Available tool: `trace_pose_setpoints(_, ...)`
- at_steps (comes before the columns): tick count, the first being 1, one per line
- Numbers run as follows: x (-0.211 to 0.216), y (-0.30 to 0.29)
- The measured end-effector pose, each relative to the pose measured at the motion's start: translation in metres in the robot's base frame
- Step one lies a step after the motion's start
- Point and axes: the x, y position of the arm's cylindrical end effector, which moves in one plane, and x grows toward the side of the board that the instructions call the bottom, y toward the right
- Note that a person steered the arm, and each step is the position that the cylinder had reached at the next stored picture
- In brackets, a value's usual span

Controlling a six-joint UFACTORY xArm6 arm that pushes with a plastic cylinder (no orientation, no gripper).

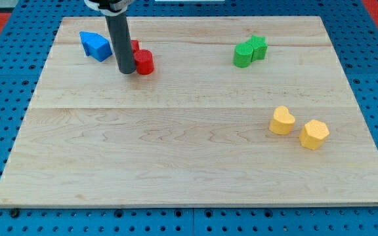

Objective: Move the blue triangle towards top left

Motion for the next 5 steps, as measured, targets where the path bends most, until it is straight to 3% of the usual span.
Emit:
trace_pose_setpoints(1, 0.041, -0.03)
trace_pose_setpoints(2, 0.048, -0.051)
trace_pose_setpoints(3, 0.012, -0.09)
trace_pose_setpoints(5, -0.016, -0.1)
